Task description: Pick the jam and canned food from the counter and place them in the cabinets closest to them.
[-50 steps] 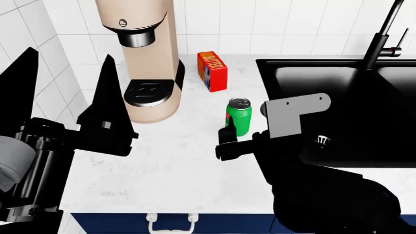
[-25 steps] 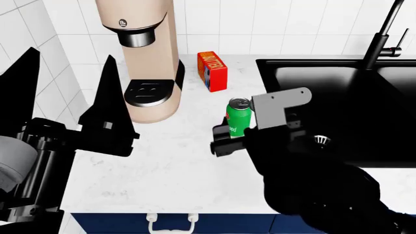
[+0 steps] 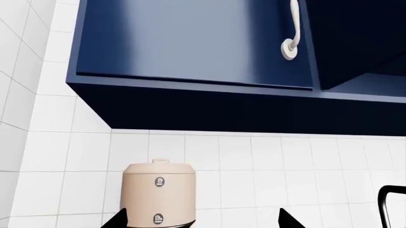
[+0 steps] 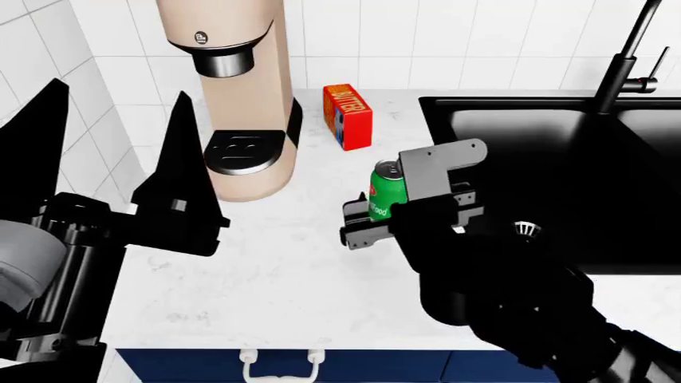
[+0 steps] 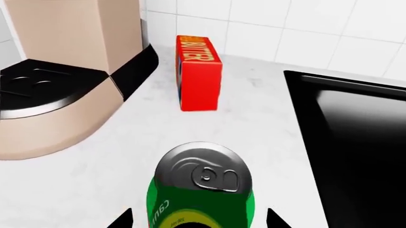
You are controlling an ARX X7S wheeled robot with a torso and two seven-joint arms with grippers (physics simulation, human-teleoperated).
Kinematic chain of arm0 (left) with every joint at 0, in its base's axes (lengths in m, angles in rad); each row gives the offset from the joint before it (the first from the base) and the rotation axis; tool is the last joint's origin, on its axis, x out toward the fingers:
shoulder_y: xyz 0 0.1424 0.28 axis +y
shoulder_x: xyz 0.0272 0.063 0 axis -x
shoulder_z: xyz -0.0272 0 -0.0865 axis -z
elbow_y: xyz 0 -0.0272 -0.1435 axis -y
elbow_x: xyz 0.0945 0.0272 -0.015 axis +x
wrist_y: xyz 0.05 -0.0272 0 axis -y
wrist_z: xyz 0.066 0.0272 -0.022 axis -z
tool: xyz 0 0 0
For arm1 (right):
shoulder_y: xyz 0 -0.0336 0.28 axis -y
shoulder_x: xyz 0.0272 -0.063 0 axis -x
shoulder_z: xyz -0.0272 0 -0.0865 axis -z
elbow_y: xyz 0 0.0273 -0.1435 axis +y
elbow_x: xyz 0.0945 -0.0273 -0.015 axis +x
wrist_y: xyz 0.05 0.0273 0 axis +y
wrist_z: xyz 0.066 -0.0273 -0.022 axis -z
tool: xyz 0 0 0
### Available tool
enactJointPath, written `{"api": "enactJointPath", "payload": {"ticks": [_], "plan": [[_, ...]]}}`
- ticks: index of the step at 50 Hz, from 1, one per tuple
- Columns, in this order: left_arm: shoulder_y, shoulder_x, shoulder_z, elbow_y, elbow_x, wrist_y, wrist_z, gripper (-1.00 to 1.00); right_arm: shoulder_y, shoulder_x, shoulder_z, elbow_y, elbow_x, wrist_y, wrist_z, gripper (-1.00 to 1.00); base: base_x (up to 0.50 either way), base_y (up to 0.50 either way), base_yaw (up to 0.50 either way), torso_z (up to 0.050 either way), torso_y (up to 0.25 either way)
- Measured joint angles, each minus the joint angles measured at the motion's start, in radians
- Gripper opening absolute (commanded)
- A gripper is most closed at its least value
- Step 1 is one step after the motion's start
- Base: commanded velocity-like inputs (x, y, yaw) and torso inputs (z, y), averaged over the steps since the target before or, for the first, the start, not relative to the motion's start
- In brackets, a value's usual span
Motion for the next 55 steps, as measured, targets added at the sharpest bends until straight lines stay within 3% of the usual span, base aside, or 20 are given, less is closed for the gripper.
{"api": "enactJointPath", "payload": {"ticks": [13, 14, 42, 55], "plan": [[-0.002, -0.006, 0.006, 0.0, -0.003, 0.003, -0.006, 1.0, 0.01, -0.027, -0.01, 0.078, -0.017, -0.012, -0.038, 1.0, 0.0, 0.0, 0.0, 0.0, 0.0], [-0.002, -0.006, 0.006, 0.0, -0.003, 0.004, -0.006, 1.0, 0.01, -0.028, -0.01, 0.082, -0.018, -0.012, -0.04, -1.0, 0.0, 0.0, 0.0, 0.0, 0.0], [-0.012, -0.016, 0.015, -0.011, -0.012, 0.01, -0.02, 1.0, 0.007, 0.003, 0.003, -0.03, 0.018, -0.016, 0.029, -1.0, 0.0, 0.0, 0.0, 0.0, 0.0], [-0.157, -0.035, 0.021, -0.03, -0.096, -0.098, -0.094, 1.0, 0.096, 0.068, 0.069, -0.26, 0.121, 0.043, 0.17, -1.0, 0.0, 0.0, 0.0, 0.0, 0.001]]}}
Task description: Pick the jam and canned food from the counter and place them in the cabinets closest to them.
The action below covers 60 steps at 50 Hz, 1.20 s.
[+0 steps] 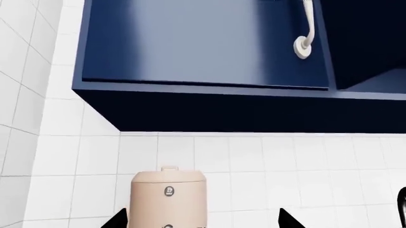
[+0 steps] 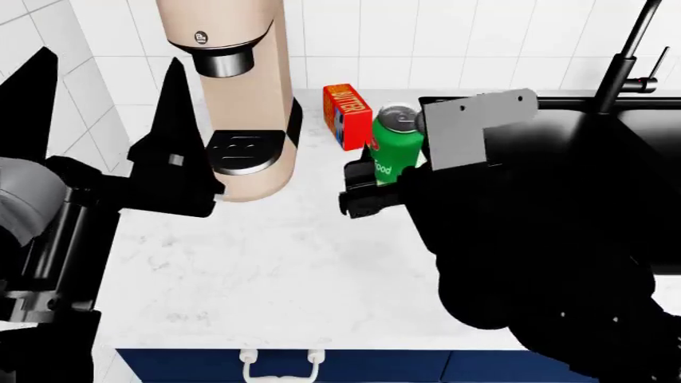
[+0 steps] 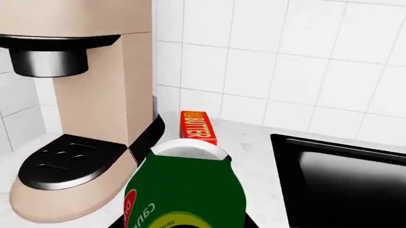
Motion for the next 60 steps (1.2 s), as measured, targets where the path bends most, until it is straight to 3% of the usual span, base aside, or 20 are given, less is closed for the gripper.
{"api": "enactJointPath", "payload": {"ticks": [19, 60], "plan": [[-0.215, -0.038, 0.002, 0.0, -0.118, -0.132, -0.087, 1.0, 0.166, 0.048, 0.07, -0.212, 0.152, 0.081, 0.159, -1.0, 0.0, 0.0, 0.0, 0.0, 0.0], [-0.392, -0.104, 0.002, 0.048, -0.261, -0.214, -0.173, 1.0, 0.411, 0.063, 0.144, -0.411, 0.335, 0.106, 0.355, -1.0, 0.0, 0.0, 0.0, 0.0, 0.0]]}}
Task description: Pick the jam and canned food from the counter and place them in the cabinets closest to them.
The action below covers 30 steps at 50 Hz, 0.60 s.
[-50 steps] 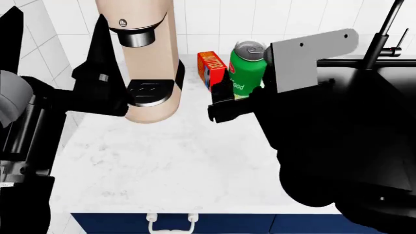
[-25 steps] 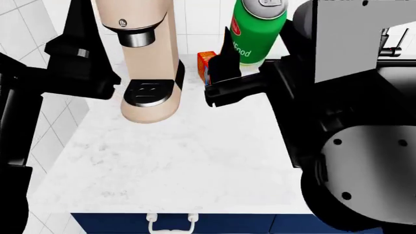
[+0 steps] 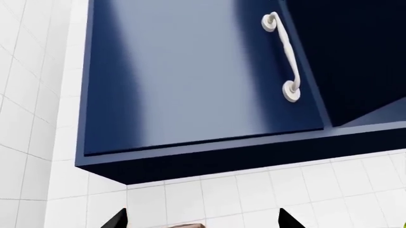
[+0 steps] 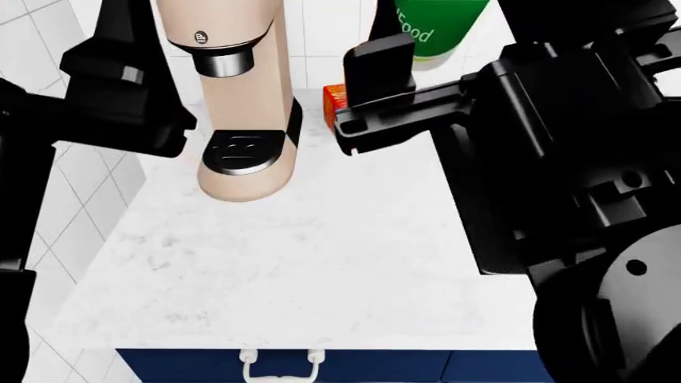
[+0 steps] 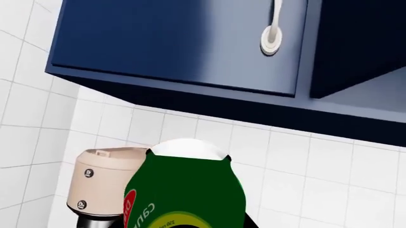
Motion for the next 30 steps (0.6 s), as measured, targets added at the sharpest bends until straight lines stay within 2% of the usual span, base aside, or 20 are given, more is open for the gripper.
{"api": "enactJointPath", "payload": {"ticks": [15, 30], "plan": [[-0.064, -0.013, 0.029, 0.002, -0.004, -0.023, -0.003, 1.0, 0.087, 0.003, 0.005, -0.023, 0.058, 0.014, 0.065, -1.0, 0.0, 0.0, 0.0, 0.0, 0.001], [-0.068, -0.031, 0.011, 0.017, -0.007, 0.004, -0.009, 1.0, 0.101, 0.018, 0.006, -0.07, 0.086, 0.01, 0.109, -1.0, 0.0, 0.0, 0.0, 0.0, 0.0]]}}
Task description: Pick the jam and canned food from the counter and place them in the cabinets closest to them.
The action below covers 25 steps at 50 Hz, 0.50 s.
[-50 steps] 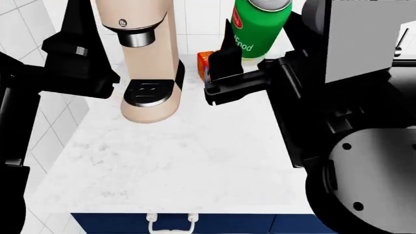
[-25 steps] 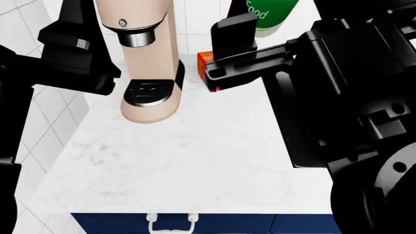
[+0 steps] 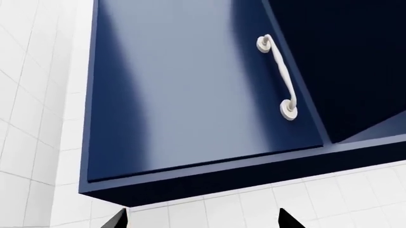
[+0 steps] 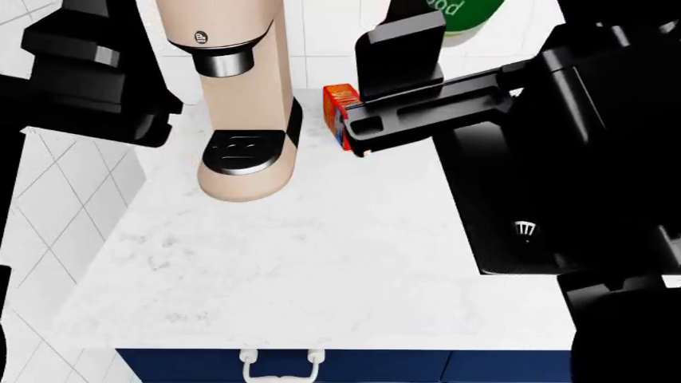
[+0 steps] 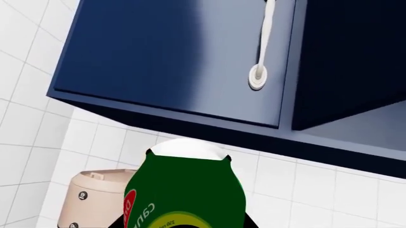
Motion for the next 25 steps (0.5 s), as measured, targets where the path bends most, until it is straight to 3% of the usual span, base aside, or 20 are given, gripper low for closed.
{"api": "enactJointPath", "payload": {"ticks": [13, 25], "plan": [[0.016, -0.077, 0.004, 0.033, -0.028, 0.102, -0.047, 1.0, -0.017, 0.04, 0.016, -0.065, 0.028, -0.026, 0.051, -1.0, 0.0, 0.0, 0.0, 0.0, 0.0], [0.006, -0.163, 0.087, 0.039, -0.024, 0.221, -0.097, 1.0, -0.033, 0.062, 0.025, -0.096, 0.034, -0.045, 0.065, -1.0, 0.0, -0.5, 0.0, 0.0, 0.001]]}}
